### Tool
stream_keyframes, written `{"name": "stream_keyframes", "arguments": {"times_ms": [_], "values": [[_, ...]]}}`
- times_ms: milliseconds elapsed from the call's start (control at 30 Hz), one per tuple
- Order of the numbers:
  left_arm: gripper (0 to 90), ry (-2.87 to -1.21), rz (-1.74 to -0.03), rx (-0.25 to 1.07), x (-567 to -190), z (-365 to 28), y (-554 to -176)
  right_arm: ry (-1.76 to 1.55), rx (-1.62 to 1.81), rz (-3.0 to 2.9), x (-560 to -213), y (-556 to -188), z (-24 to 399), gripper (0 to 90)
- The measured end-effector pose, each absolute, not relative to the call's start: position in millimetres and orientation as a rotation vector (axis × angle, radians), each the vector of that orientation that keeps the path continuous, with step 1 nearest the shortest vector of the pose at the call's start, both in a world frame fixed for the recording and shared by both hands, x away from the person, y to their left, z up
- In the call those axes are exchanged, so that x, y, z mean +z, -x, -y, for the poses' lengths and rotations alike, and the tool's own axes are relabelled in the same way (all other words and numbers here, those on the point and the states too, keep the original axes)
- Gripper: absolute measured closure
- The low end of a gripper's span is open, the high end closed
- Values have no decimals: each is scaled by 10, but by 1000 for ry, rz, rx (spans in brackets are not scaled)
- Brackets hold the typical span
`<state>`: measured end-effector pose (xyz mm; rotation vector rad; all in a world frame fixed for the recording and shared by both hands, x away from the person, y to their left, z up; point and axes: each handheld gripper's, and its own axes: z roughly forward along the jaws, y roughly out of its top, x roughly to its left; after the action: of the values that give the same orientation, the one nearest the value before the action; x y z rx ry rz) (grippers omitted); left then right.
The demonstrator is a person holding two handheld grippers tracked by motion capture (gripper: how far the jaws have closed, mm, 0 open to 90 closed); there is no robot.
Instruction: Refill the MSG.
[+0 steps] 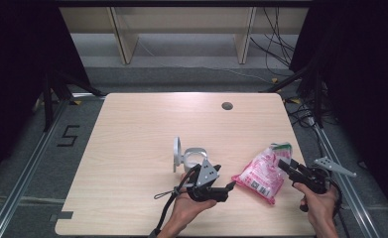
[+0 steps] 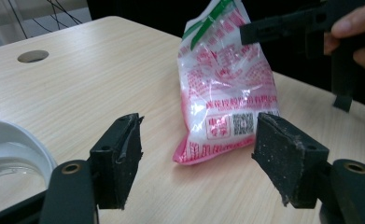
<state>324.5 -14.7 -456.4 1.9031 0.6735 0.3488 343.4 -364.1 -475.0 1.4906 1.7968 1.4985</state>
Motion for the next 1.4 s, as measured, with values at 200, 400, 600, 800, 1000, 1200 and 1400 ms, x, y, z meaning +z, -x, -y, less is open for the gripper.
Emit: {"name": "stream_keyframes", "arguments": {"times_ms": [200,400,600,800,1000,1200,1400], "values": [[314,-1885,-669,353,-4526,27,-3213,-1482,1500,-1783,-4762,-3417,3645,479],[310,-1896,-663,338,-4584,-57,-3144,-1490,1456,-1776,-4741,-3371,3638,437],[311,-1872,-682,312,-4591,-154,-3114,-1472,1415,-1804,-4716,-3318,3613,439],[313,-1892,-682,348,-4561,-249,-3086,-1423,1397,-1827,-4720,-3310,3612,441],[313,-1884,-691,365,-4570,-294,-3039,-1395,1422,-1838,-4706,-3291,3617,440],[320,-1880,-699,360,-4591,-381,-2996,-1385,1466,-1848,-4691,-3258,3524,433],[325,-1869,-726,374,-4584,-511,-2962,-1384,1468,-1889,-4689,-3233,3436,424]]}}
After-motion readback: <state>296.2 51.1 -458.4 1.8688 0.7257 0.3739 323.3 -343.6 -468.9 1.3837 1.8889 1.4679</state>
